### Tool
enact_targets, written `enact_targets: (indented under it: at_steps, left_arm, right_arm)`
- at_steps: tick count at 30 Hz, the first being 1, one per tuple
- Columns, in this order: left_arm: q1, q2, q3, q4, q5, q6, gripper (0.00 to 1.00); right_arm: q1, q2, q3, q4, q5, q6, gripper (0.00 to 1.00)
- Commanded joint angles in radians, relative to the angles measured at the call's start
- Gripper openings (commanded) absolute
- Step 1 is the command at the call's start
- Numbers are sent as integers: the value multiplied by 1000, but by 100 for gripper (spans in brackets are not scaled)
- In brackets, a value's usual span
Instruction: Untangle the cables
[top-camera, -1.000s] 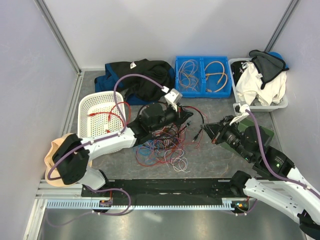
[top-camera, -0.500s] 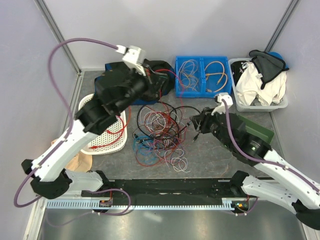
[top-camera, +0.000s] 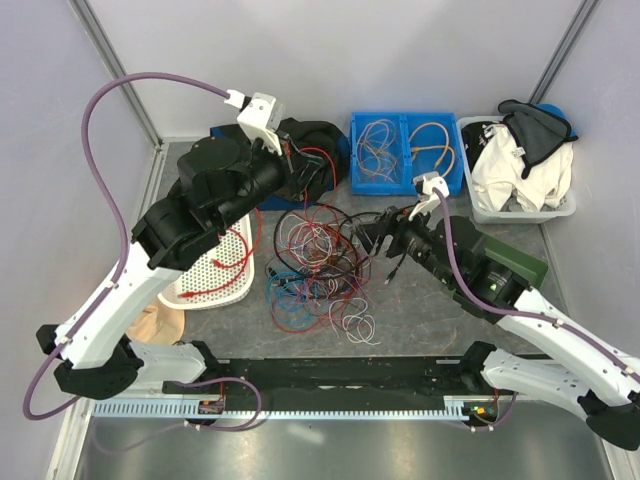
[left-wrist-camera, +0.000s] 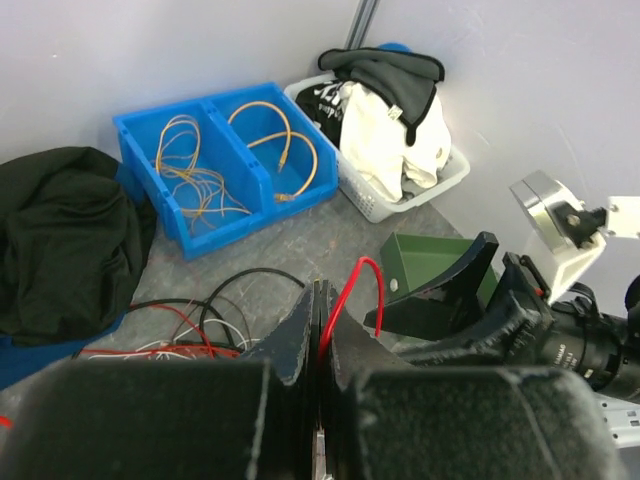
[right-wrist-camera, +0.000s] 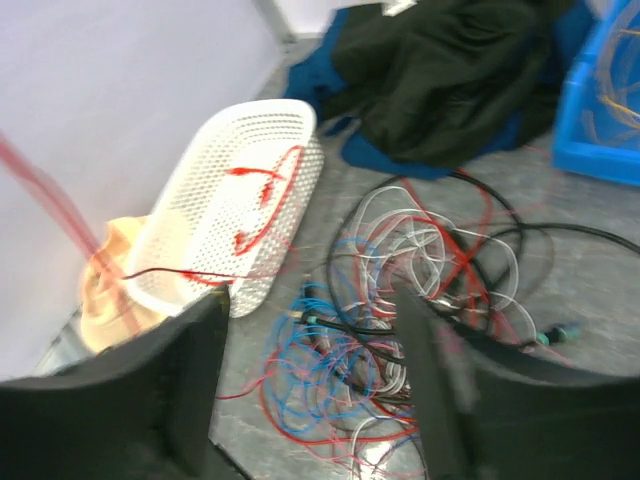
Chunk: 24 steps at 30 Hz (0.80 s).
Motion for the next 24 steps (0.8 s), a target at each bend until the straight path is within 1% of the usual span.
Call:
enact_targets:
  at_steps: [1,3,5,7,12,16,21,24]
  left_arm:
    - [2,39,133,-40,-18,55,2]
    - [2,55,167,-51,-9,54,2]
    - [2,75,194,-54,-1,51,2]
    - [2,93,214,-58,12,49,2]
    - [2,121,276,-71,58,42,2]
    - [2,139,314,-87,66,39,2]
    - [2,157,351,-106,54,52,2]
    - [2,162,371,-115,39,65,2]
  right_arm:
    - [0,-53,-54,168,-184,-11,80]
    - [2,-47,-60,222,-235,-11,88]
    - [5,-33,-57,245,-289,-14,91]
    - [14,-17,-60,265,-306,-24,93]
    - [33,5,-91,331,-320,-37,94]
    - [43,10,-103,385,-337,-37,94]
    - [42,-39,-135,382,-301,-67,93]
    - [42,-78,-152,340,-271,-85,93]
